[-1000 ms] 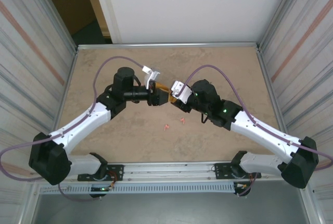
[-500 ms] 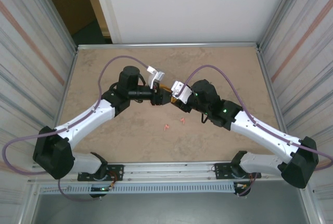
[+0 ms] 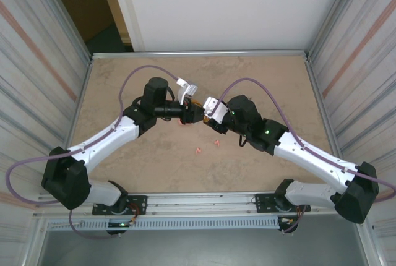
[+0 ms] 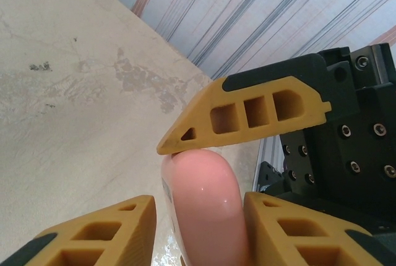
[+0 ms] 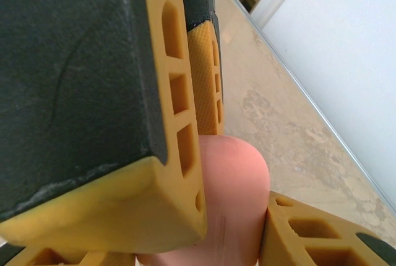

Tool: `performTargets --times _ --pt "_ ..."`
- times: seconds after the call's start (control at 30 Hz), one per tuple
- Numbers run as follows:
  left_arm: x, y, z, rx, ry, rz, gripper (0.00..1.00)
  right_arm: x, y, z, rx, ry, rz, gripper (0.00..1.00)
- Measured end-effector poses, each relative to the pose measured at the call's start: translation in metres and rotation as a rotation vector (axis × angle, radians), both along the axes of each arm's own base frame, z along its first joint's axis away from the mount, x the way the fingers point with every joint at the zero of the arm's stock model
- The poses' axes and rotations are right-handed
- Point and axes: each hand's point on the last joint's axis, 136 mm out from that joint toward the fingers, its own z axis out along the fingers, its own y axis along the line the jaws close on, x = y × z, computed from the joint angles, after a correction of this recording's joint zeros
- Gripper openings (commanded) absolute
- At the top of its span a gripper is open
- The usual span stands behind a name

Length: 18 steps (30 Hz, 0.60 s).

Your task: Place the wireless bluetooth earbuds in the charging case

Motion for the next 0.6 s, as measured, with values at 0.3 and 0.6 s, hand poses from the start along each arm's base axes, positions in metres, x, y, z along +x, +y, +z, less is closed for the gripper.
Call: performTargets --times 0.3,0.6 --pt "0.0 -0.001 0.0 0.007 -0.007 0.0 0.17 0.002 -0.003 -0.001 -0.009 -0.003 -0.017 0.44" --pt "0.0 0.001 0.001 0.005 -0.03 0.013 0.1 0.0 -0.01 0.014 0.079 0.027 -0.009 0.7"
